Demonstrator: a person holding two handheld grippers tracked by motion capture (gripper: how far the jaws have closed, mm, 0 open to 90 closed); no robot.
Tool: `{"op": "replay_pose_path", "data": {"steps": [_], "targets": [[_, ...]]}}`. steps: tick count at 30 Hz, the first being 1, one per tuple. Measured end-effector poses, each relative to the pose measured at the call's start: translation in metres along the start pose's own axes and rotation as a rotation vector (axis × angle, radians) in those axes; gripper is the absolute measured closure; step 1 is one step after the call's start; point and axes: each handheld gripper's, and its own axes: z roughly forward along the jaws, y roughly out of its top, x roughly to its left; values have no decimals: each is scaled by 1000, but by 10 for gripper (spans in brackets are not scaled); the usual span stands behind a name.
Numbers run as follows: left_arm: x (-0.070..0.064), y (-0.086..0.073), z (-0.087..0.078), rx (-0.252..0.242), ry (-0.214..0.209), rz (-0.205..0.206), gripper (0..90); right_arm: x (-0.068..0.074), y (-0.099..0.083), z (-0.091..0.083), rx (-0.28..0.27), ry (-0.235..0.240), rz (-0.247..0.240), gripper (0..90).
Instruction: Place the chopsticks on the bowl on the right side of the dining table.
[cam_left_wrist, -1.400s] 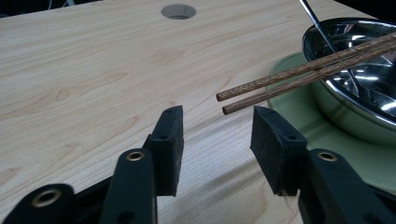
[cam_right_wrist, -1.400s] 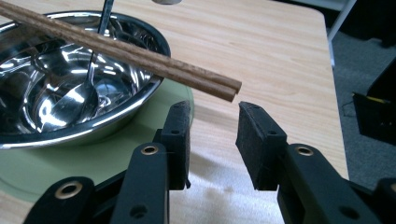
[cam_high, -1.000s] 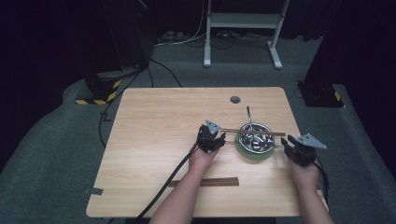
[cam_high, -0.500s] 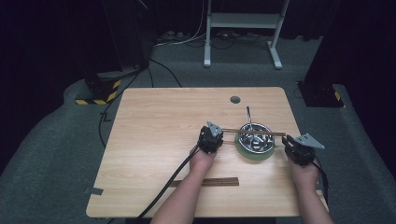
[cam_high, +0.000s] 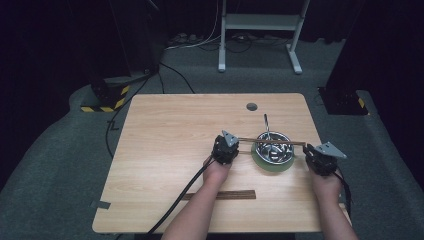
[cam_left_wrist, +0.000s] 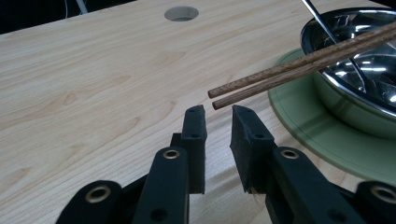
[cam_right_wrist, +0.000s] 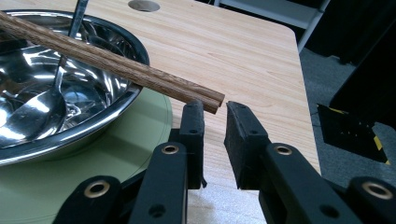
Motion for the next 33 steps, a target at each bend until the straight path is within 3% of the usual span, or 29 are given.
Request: {"op": "replay_pose_path", "data": {"steps": [1,4,10,14,15,20,33], "targets": [[-3,-1,1,-20,6,-41,751,-1,0,0,-1,-2,-3,762],[-1,-2,-1,2,4,5,772,-1,0,2,0,-7,-12,763],[-2,-2,-1,-6,-1,4,815,0,0,3,1,-12,-22,761],[-3,-2,2,-24,9,-32,818,0,0,3,1,-16,-32,761],[0,-1,1,-7,10,0,816,1,0,4,2,-17,-34,762],[1,0,0,-9,5,9,811,1,0,4,0,-19,-35,763],[0,0,1,-18,9,-15,809,2,0,4,-2,-19,-41,771]]}}
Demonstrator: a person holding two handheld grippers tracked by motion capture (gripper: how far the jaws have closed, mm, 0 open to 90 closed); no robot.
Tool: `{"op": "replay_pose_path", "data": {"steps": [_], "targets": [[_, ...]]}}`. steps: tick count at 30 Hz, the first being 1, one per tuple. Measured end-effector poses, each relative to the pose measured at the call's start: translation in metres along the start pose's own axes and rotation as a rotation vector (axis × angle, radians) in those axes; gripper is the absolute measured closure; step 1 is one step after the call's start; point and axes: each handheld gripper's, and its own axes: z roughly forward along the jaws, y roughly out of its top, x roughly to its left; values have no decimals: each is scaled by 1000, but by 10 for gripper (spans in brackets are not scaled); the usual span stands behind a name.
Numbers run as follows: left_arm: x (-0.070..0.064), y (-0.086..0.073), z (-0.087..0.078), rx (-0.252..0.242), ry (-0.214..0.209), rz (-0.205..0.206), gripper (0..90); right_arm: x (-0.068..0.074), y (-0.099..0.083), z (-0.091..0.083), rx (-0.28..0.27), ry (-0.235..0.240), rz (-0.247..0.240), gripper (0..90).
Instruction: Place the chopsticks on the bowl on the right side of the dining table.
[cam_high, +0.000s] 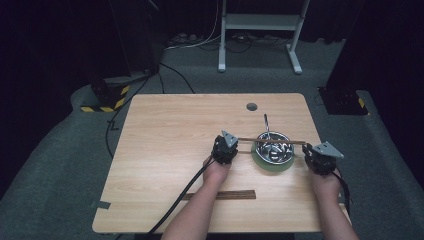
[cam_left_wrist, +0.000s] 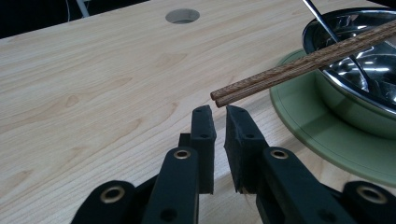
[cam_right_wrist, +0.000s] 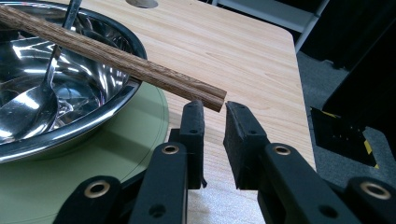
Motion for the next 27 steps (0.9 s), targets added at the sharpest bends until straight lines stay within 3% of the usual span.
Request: {"op": "replay_pose_path", "data": {"steps": [4,7,8,9,12,17,25,27], "targets": [[0,-1,0,7,-5,15,802,0,0,0,2,-7,10,774],[-3,-2,0,-12,-10,-19,785,0,0,0,-4,-13,11,773],[-1,-2,-1,10,-10,18,779,-1,0,1,-6,-15,5,773],[-1,-2,-2,14,-10,26,776,-1,0,2,-7,-17,0,773],[-2,-3,-1,0,-6,4,771,-1,0,3,-3,-23,16,773],[-1,-3,-2,10,-8,26,771,-1,0,3,-5,-31,3,765],[0,-1,-4,10,-6,29,786,-1,0,1,-15,-31,10,731],[0,-2,-4,-1,-3,13,772,0,0,-1,-20,-26,11,719]]}}
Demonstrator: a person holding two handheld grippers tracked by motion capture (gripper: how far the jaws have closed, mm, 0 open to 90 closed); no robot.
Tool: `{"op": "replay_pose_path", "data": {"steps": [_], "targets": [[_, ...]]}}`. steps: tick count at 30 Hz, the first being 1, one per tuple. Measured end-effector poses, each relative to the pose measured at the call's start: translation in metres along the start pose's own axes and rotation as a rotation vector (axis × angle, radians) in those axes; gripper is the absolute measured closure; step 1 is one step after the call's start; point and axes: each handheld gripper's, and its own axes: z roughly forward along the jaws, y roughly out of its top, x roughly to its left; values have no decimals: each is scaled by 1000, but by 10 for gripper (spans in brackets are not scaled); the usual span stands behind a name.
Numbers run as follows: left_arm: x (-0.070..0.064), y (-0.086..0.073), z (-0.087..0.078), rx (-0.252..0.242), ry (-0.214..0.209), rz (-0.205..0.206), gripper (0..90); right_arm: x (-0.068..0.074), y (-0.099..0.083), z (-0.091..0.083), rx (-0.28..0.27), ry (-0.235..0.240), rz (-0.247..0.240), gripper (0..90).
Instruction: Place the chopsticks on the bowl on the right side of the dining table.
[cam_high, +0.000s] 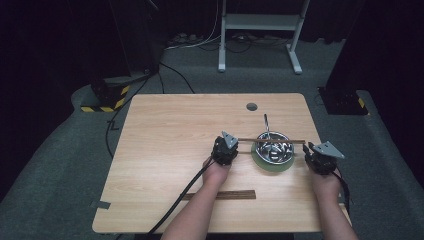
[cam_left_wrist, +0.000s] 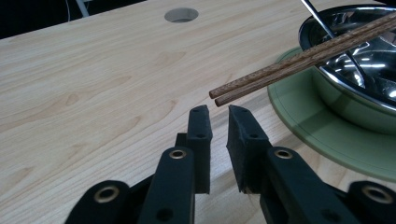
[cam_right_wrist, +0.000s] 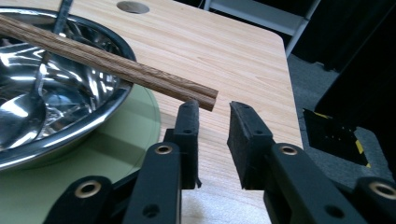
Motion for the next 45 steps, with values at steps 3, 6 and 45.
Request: {"op": "replay_pose_path", "data": {"steps": [3,6,45], "targets": [[3,0,-4,7,1,4,750,3,0,-3,-9,3,0,703],[6,0,-8,3,-1,-8,717,4,0,-5,-10,6,-9,693],[152,-1,-181,35,93,-86,354,60,-5,-69,101,140,20,570]]}}
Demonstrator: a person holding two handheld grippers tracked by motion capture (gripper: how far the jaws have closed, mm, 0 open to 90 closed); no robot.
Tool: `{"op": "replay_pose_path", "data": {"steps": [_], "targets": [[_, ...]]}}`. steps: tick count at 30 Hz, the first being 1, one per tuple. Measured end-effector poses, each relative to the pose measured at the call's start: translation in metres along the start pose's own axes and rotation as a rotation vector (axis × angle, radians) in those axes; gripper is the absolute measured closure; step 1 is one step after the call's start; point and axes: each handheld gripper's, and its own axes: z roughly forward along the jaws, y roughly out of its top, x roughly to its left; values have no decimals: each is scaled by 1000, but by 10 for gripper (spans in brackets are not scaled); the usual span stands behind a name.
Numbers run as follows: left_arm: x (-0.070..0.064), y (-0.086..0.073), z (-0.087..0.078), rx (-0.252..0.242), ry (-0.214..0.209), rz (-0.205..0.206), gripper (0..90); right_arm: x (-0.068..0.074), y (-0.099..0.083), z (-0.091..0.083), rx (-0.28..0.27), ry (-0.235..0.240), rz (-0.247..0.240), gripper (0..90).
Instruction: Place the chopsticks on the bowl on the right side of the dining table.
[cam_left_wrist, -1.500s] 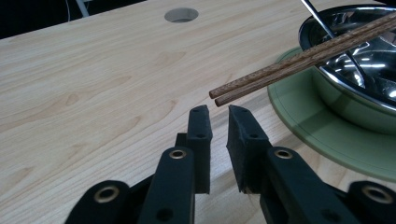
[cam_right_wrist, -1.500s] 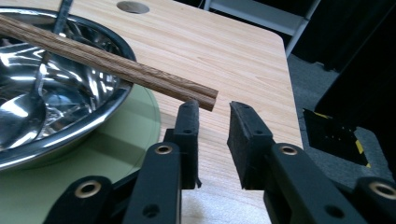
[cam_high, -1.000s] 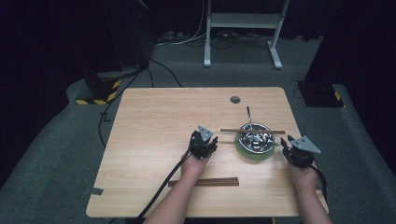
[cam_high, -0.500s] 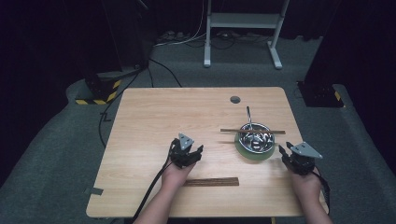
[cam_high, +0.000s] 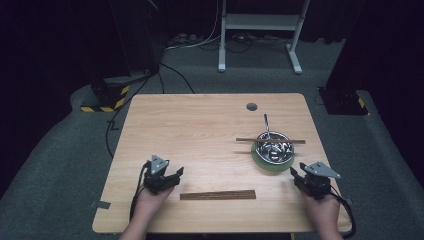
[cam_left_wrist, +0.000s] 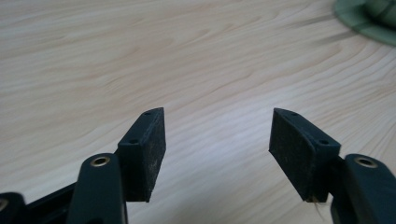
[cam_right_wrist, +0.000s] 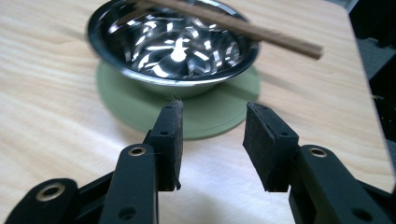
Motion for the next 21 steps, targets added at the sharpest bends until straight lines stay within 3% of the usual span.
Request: {"op": "replay_pose_path", "data": {"steps": [5,9,10,14,15,17,21], "targets": [[36,-13,-18,50,77,-22,339,18,-10,7,36,20,-8,565],[49,-24,-27,78,122,-46,313,28,-15,15,64,59,11,549],[53,-27,-31,79,122,-25,305,29,-15,16,70,62,8,548],[53,-30,-35,83,134,-21,232,29,-16,16,94,129,54,505],[50,-31,-34,69,130,-43,212,30,-16,17,111,156,65,492],[51,-31,-36,87,123,-16,208,30,-16,19,131,194,78,459],[51,-31,-35,82,123,-22,204,28,-16,19,132,223,69,458]]}}
